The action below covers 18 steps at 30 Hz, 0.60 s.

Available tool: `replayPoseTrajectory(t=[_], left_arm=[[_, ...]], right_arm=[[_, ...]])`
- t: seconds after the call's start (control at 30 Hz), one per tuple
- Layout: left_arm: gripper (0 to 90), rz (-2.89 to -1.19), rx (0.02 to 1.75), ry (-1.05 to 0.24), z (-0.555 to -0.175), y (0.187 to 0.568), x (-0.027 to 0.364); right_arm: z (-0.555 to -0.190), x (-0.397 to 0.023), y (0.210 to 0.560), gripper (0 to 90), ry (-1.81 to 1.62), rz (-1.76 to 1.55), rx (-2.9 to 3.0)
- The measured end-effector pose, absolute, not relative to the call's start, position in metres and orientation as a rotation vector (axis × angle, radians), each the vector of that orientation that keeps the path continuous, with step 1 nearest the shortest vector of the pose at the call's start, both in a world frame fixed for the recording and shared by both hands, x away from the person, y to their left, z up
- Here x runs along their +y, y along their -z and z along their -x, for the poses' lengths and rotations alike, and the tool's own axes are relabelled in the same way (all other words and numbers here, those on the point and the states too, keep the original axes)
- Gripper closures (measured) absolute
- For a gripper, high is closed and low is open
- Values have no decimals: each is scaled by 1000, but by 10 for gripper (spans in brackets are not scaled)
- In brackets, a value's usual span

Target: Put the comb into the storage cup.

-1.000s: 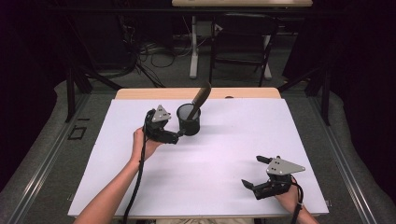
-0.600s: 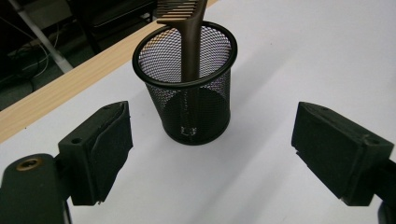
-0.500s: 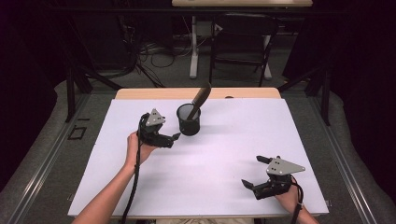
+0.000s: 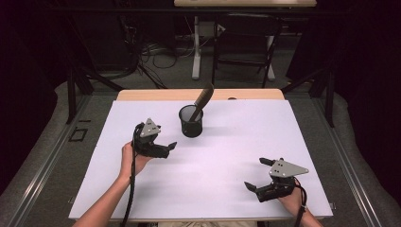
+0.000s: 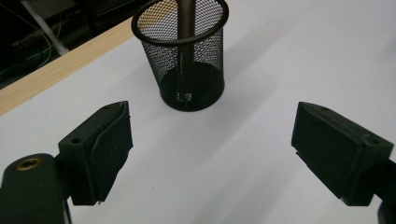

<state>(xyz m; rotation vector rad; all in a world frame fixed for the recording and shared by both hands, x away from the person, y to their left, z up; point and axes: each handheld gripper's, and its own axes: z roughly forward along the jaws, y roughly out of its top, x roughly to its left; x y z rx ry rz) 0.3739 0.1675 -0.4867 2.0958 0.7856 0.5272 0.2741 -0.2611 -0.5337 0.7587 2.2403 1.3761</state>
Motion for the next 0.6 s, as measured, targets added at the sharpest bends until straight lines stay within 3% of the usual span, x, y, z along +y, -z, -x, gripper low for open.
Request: replayPoseTrajectory(t=[0.6], left_arm=[[125, -2097, 844, -524, -348, 501, 194]], right_arm=[[-274, -261, 534, 0, -1371, -761, 2243]])
